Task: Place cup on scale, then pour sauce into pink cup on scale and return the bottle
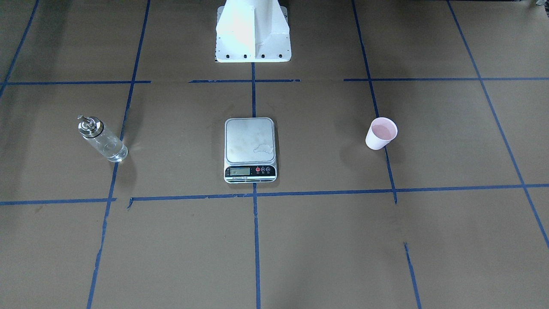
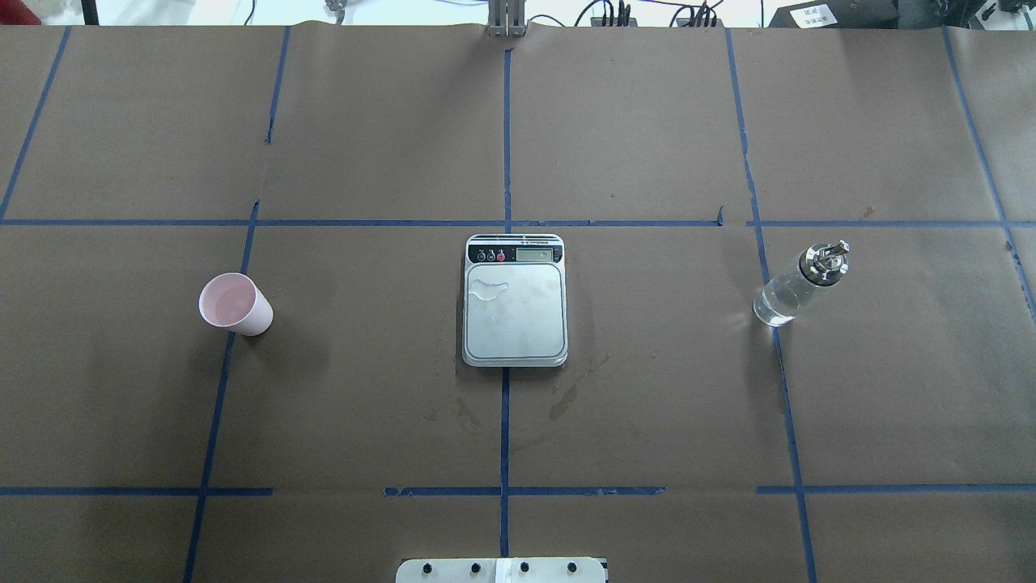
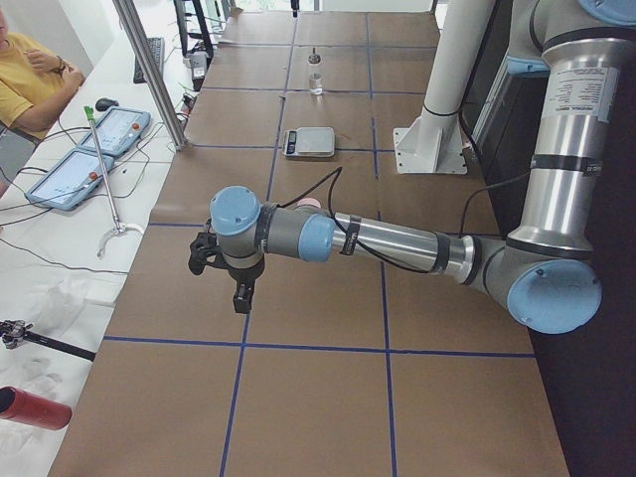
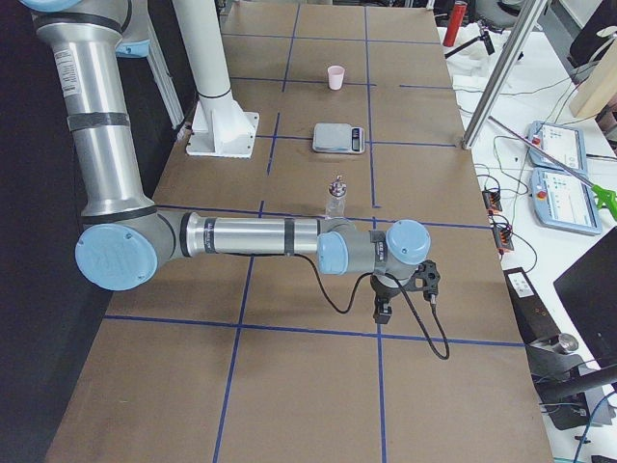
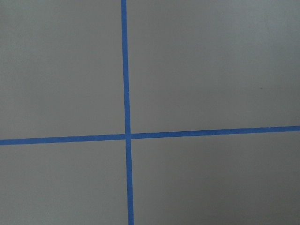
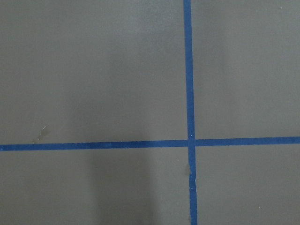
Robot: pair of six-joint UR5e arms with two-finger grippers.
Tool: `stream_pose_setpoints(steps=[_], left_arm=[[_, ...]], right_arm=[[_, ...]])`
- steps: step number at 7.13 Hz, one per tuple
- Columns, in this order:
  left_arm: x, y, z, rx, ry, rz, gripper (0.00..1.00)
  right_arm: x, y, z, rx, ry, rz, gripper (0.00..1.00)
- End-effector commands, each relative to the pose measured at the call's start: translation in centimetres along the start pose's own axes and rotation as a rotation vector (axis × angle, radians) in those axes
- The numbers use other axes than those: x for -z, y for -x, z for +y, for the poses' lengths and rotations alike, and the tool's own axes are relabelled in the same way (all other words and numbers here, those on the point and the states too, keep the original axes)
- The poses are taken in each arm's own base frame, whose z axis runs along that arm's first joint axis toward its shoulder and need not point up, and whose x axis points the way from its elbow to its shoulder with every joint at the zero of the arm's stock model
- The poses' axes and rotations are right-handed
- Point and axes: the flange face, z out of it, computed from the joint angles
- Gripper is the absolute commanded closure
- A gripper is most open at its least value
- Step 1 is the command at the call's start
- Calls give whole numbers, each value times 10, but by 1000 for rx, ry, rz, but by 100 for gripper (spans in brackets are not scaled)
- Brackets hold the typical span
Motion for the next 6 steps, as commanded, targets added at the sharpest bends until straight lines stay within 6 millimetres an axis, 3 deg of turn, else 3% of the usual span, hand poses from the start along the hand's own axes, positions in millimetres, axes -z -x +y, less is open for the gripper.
stream_pose_setpoints(steps=[1,4,5,6], left_arm=[[11,-17,5,-67,-29,0,0],[13,-25,8,-84,-38,12,0],[6,-19,13,-74,-26,18,0],[4,-52,8,-155,-41,75,0]], right_arm=[[12,9,33,33,-28,-2,0],[2,-3,51,58,-56,0,0],[-5,-15,71,106,-101,-8,0],[-11,-20,75,149,-147,-16,0]])
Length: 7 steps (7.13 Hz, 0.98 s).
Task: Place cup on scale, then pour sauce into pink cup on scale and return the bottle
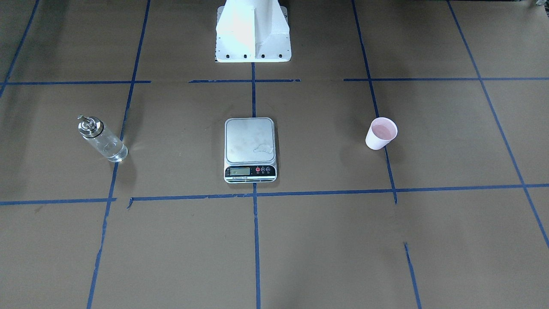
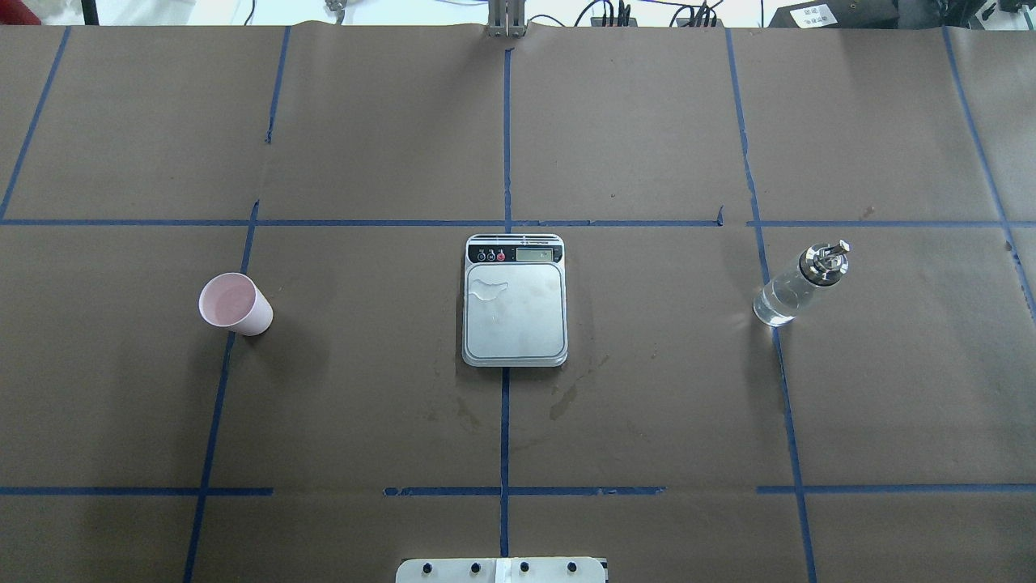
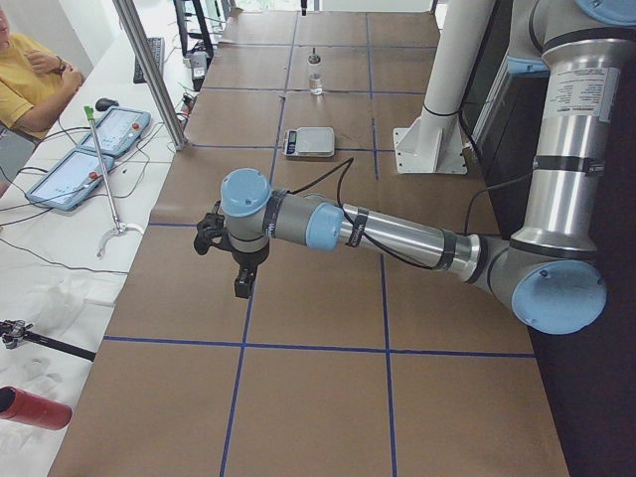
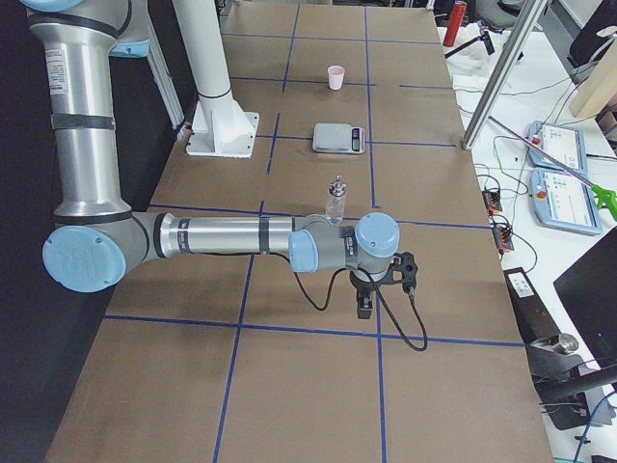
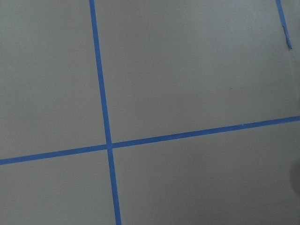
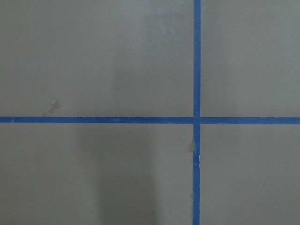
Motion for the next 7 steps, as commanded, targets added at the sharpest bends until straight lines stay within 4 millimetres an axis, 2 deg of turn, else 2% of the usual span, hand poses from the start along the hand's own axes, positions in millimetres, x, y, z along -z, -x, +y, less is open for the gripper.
stream_pose_setpoints(steps=[1,2,3,4,6,7], left_arm=[[-24,-77,-8,-94,5,107,0],[-43,-172,-14,-28,18,147,0],[-68,-234,-1,24,32,116,0],[-101,-255,10,37,76,88,1],[-131,-251,3,63,122,72,1],[-148,-253,6,59,149,66,1]], right_arm=[[-10,-3,7,38,-53,-14,0],[-6,4,9,41,-74,-25,0],[-4,8,10,42,-98,-42,0],[-3,12,10,49,-94,-76,0],[-13,20,7,63,-70,-88,0],[-15,23,7,68,-65,-91,0]])
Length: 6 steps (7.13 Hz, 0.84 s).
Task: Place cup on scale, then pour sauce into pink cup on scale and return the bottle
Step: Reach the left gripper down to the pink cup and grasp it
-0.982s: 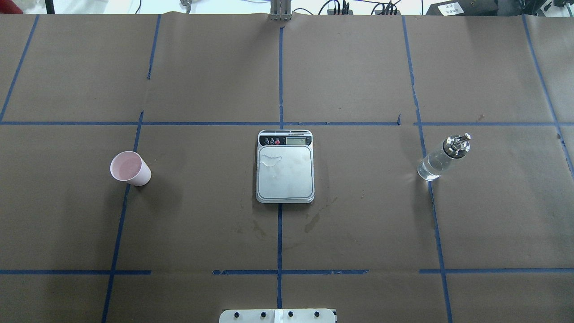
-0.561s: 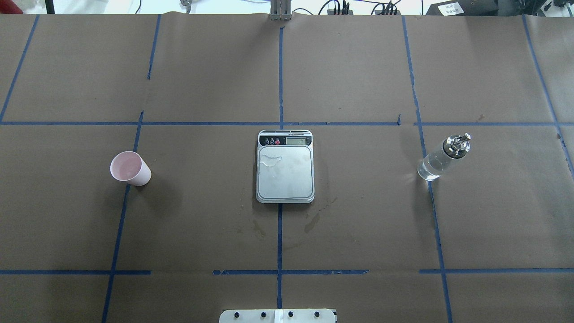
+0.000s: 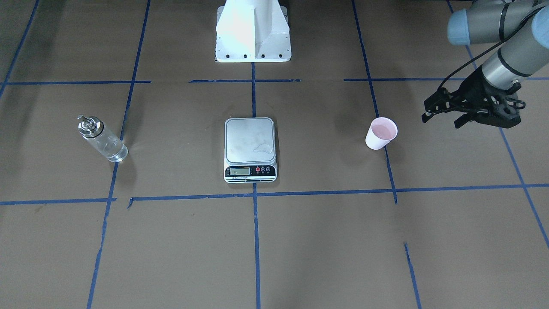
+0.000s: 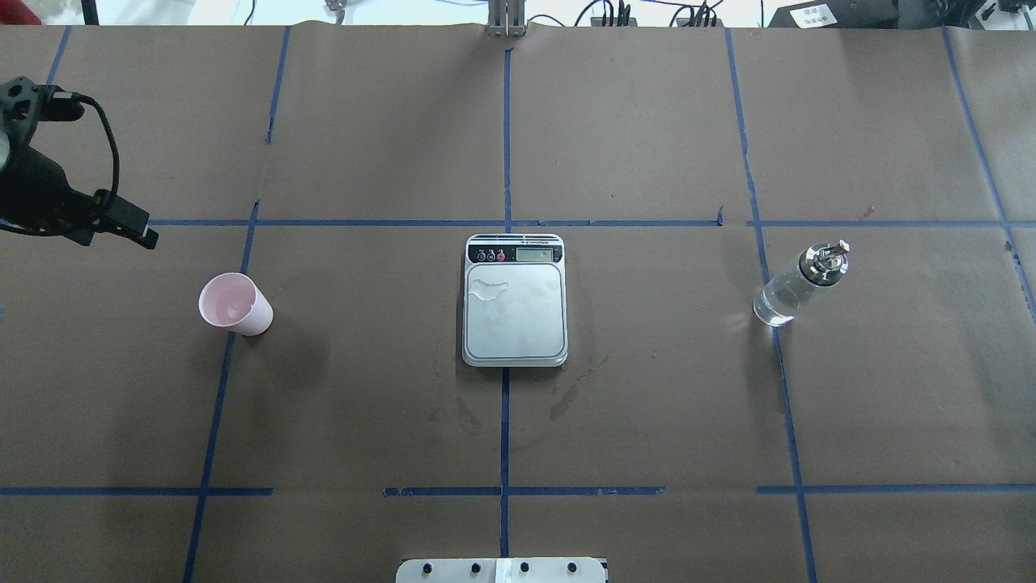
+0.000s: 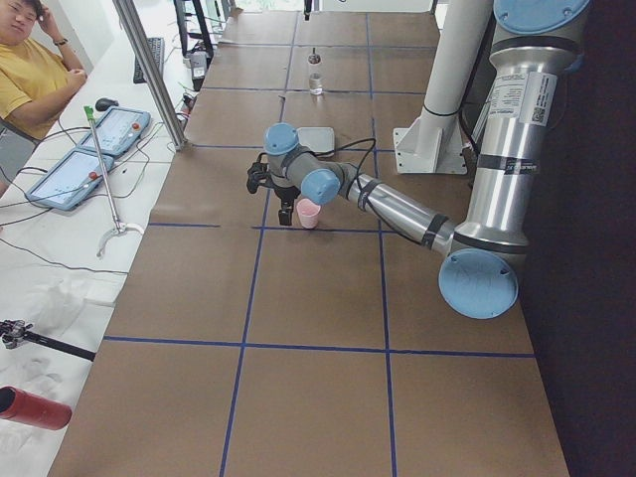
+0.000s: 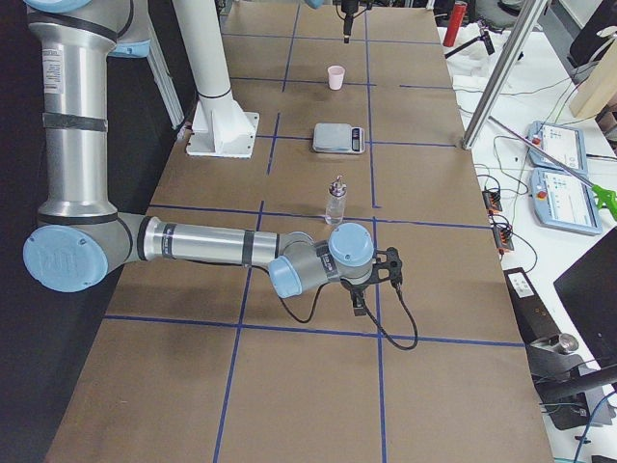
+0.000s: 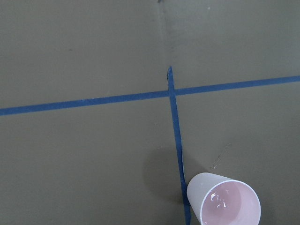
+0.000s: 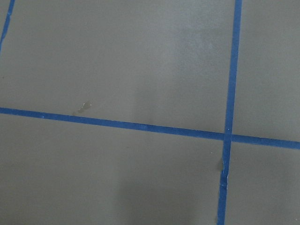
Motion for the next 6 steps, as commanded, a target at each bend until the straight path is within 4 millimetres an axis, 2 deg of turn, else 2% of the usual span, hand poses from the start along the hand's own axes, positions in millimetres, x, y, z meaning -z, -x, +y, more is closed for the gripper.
stream_pose_setpoints(steps=[1,3,5,6], left_arm=[[-46,-17,-1,-23,70,-8,1],[-79,-41,-3,-52,120,-3,1],[-103,-47,5,-68,160,-10,5],[-113,-54,9,-80,179,-11,22]], right_arm=[[-7,6,-2,13,15,-8,0],[-12,12,-6,24,21,-14,0],[-14,14,-6,27,26,-15,0],[-14,14,-6,27,26,-15,0]])
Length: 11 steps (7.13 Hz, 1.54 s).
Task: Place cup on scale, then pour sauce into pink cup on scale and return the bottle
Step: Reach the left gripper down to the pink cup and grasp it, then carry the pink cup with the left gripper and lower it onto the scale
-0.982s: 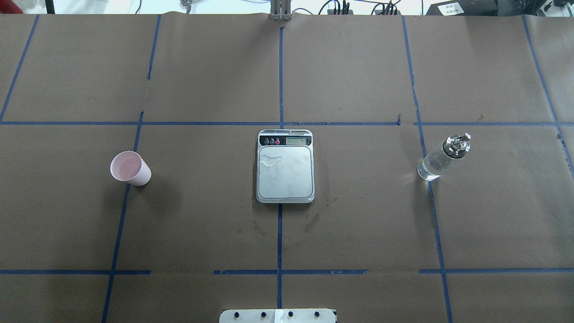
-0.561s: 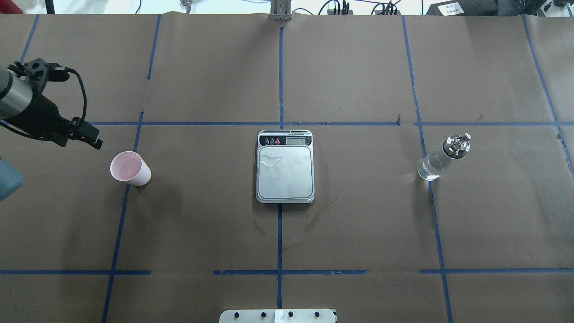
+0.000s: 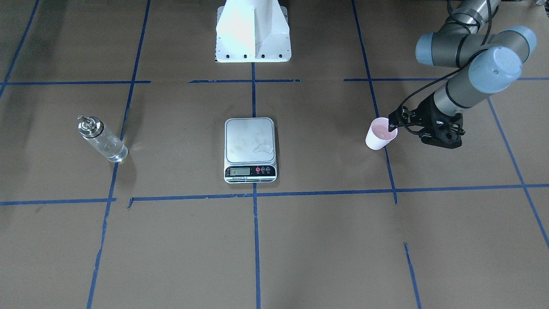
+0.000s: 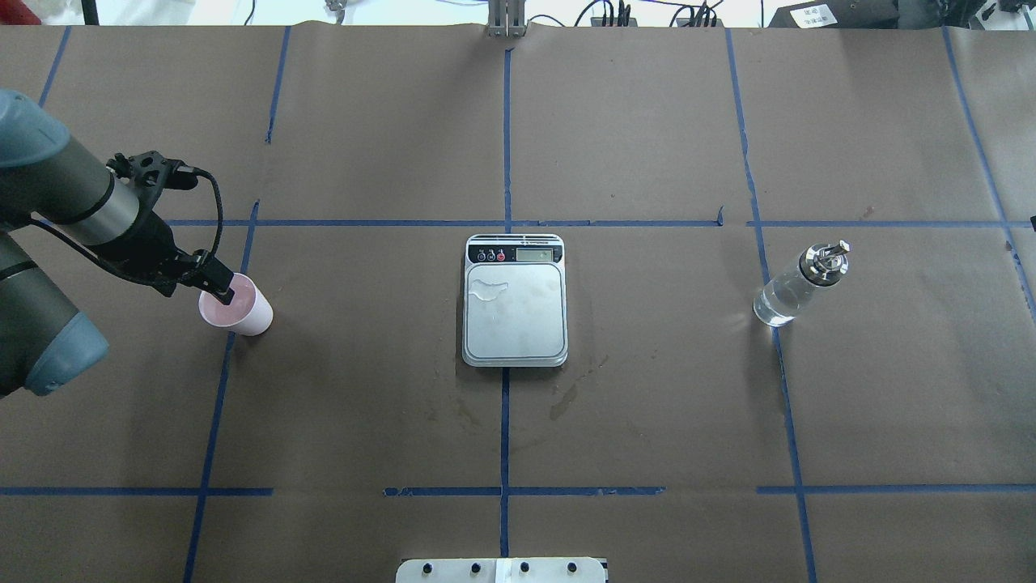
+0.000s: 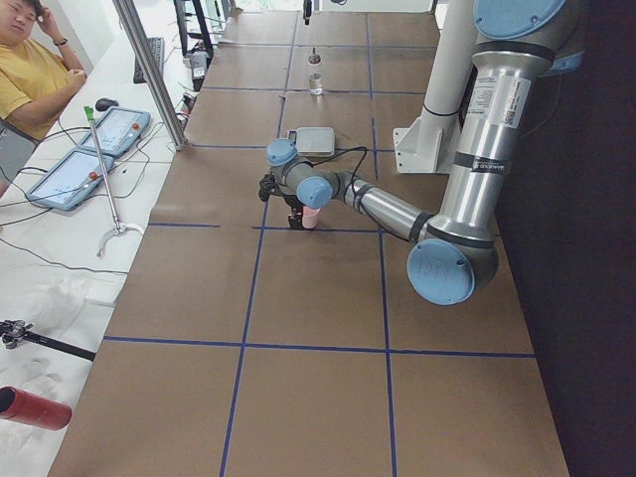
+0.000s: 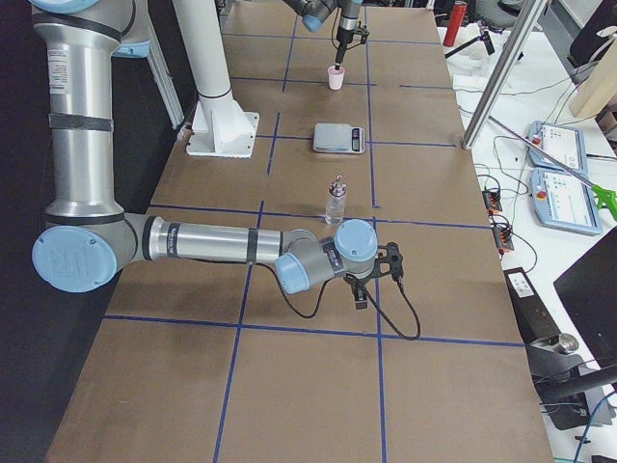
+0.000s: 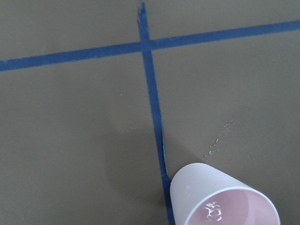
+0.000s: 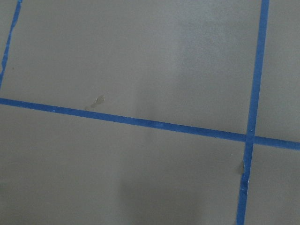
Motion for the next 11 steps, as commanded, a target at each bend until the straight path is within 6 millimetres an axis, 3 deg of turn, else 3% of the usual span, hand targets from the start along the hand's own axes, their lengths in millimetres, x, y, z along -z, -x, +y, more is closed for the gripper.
stream_pose_setpoints(steps=[1,2,4,5,6,7,8,9,10,11], left_arm=[[-21,-1,0,-10,33,-11,72],[-20,-4,-2,-8,34,-8,100],[0,-23,-7,48,3,17,100],[41,-55,-24,112,-67,58,100],[60,-97,-45,234,-97,105,100],[83,-158,-75,370,-125,162,100],[96,-209,-75,434,-183,191,100],[76,-275,-59,390,-180,199,100],[42,-327,-40,355,-204,178,100],[-2,-342,-26,335,-213,126,100]], right_arm=[[-1,0,0,-1,2,0,0],[-1,0,0,-1,2,0,0],[-1,0,0,0,1,0,0],[-1,1,0,0,3,-9,0],[-1,3,1,0,9,-30,0],[-1,4,1,0,13,-45,0],[-1,4,1,-1,14,-46,0],[-1,4,1,-1,14,-48,0],[-2,4,2,-5,21,-63,0],[-4,2,3,-10,27,-73,0]])
